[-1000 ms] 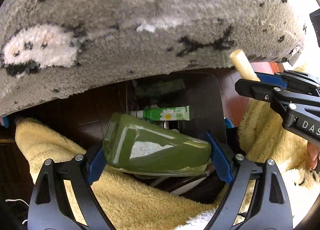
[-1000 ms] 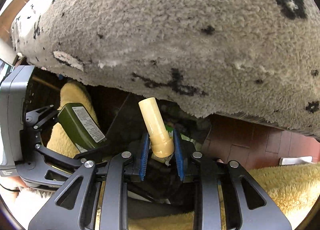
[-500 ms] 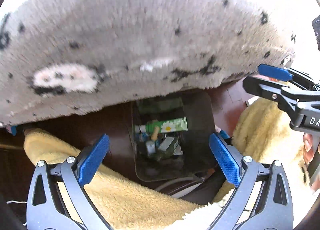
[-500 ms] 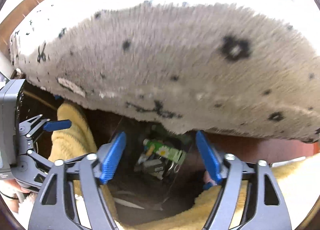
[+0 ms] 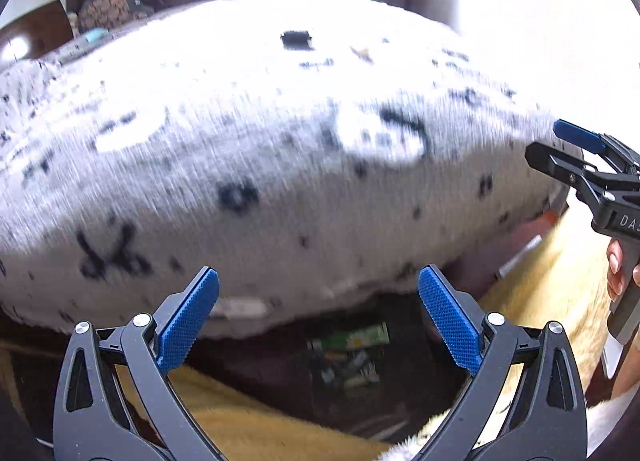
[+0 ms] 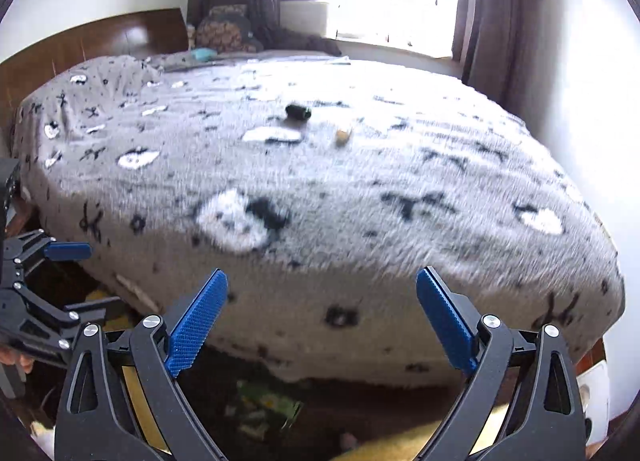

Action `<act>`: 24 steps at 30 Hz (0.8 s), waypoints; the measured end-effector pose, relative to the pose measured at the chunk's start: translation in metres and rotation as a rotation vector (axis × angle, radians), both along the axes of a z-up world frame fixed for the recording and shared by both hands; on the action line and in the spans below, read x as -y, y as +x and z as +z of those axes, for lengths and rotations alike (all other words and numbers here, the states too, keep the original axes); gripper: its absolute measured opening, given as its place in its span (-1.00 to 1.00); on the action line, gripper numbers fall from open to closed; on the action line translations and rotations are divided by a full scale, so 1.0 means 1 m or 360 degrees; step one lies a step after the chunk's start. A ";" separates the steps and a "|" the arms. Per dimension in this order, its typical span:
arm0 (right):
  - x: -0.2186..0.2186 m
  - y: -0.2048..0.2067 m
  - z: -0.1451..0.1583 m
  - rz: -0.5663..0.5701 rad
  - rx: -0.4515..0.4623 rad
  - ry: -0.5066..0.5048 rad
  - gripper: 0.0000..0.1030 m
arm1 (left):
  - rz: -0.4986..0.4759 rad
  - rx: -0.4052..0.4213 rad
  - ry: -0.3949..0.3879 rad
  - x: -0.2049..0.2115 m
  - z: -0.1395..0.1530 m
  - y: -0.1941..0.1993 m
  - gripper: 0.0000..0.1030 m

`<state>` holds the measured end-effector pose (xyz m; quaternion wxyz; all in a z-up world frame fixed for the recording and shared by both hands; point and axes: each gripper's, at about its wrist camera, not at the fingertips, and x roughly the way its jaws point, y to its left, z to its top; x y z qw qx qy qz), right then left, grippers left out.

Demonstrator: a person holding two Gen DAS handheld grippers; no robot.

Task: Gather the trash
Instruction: 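Raise both open tools back above the bed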

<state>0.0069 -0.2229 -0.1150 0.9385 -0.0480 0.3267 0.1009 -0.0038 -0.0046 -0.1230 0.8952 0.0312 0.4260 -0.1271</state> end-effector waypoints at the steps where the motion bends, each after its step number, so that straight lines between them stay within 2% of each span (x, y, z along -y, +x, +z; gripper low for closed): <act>1: 0.001 0.004 0.008 -0.0005 0.0018 -0.0003 0.88 | 0.0008 0.0025 0.0003 0.000 0.006 0.005 0.84; 8: 0.007 0.045 0.046 -0.0033 0.0116 -0.0008 0.89 | 0.0065 0.0128 0.0010 -0.009 0.040 0.047 0.84; 13: 0.008 0.076 0.057 -0.0045 0.0133 -0.0002 0.89 | 0.0132 0.0140 -0.0010 -0.020 0.045 0.089 0.84; 19: 0.002 0.118 0.054 -0.0041 0.0087 0.0014 0.89 | 0.0184 0.0142 -0.0016 -0.030 0.046 0.127 0.84; 24: -0.006 0.156 0.039 -0.0033 0.0006 0.0026 0.89 | 0.0238 0.0109 -0.0011 -0.041 0.038 0.161 0.84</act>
